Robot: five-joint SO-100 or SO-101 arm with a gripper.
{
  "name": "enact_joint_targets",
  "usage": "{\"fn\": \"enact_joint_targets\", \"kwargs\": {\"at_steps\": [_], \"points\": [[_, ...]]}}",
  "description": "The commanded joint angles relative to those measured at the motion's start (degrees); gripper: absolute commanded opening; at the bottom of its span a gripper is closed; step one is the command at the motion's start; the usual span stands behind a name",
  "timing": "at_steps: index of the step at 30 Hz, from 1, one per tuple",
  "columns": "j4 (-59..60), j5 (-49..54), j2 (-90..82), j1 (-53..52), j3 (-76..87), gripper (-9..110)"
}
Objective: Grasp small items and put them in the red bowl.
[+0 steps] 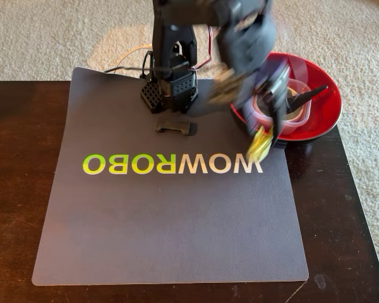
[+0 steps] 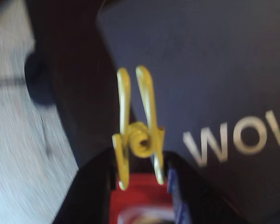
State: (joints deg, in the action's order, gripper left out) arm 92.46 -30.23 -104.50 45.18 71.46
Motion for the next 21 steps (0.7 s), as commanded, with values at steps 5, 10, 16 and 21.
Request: {"fn": "enact_joint_targets", "kwargs": {"at_steps": [5, 10, 16, 21], "points": [[-4.2, -2.4, -10.8, 24.6, 23.5, 1], [-6.2, -0.6, -9.3, 26.3, 28.8, 20], [-5.2, -1.4, -12.6, 24.3, 30.0, 43], [-7.5, 0.8, -26.3, 25.7, 36.5, 45]]}}
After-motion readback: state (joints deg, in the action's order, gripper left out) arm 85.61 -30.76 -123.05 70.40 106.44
